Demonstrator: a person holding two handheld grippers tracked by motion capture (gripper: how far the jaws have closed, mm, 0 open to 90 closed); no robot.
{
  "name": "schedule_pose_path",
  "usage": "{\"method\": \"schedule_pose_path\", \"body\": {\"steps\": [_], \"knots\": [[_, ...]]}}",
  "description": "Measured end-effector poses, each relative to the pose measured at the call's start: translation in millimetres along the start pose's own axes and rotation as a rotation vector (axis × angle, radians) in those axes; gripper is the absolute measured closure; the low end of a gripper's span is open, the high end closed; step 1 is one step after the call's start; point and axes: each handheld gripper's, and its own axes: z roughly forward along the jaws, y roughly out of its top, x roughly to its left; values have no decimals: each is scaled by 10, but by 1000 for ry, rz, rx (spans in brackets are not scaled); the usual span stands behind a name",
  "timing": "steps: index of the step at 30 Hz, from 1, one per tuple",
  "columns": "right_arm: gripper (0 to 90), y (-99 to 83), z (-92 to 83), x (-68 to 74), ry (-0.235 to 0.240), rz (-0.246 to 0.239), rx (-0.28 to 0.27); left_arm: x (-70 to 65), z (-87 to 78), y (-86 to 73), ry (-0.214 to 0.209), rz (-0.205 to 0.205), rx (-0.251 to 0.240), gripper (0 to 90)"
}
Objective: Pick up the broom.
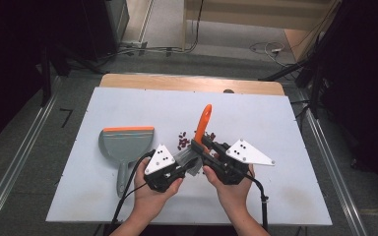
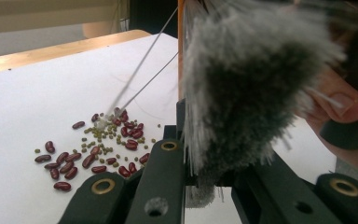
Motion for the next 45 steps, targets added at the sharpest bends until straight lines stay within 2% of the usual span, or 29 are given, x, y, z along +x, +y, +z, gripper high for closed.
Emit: {"method": "schedule_pose_path", "body": {"steps": [2,5,7,9,10,11,13,16,17,18,20,21,22,23,24,25,26,28,33,38,45], "knots": [[549,23,6,-60,70,24,7,19,-13,3,-1,1,5,853],[494,38,-4,-125,118,5,20,107,-71,19,-12,5,1,853],[494,46,-20,-179,145,-14,21,161,-107,32,-25,9,-3,854],[490,57,-39,-250,182,-3,31,189,-128,39,-32,13,1,853],[489,59,-46,-293,200,1,35,239,-168,53,-58,16,-3,853],[489,57,-48,-336,222,11,41,239,-168,53,-58,16,-3,853],[490,46,-52,-420,246,14,57,302,-220,74,-89,32,-4,853],[511,18,-51,-498,287,17,78,342,-257,83,-112,42,-9,853],[511,18,-51,-498,287,17,78,361,-273,87,-133,45,-14,853],[523,0,-42,-510,320,9,101,395,-301,98,-168,49,-17,853],[530,-21,-23,-499,364,8,109,422,-324,104,-209,57,-19,853],[528,-33,-13,-490,391,4,111,428,-333,106,-219,60,-18,853],[526,-42,-5,-475,399,-6,112,428,-333,106,-219,60,-18,853],[526,-49,2,-461,413,-13,116,446,-344,106,-249,68,-13,853],[525,-52,5,-453,422,-15,120,446,-344,106,-249,68,-13,853],[525,-55,11,-443,438,-18,120,459,-356,103,-296,70,-15,853],[525,-55,11,-436,452,-16,122,459,-356,103,-296,70,-15,853],[526,-57,11,-430,476,-19,123,450,-356,99,-352,80,-17,853],[541,-83,23,-434,533,-14,129,402,-334,88,-410,110,2,853],[596,-130,44,-426,608,-4,133,367,-314,88,-452,115,8,853],[648,-159,51,-433,649,9,138,370,-303,83,-484,112,16,852]]}}
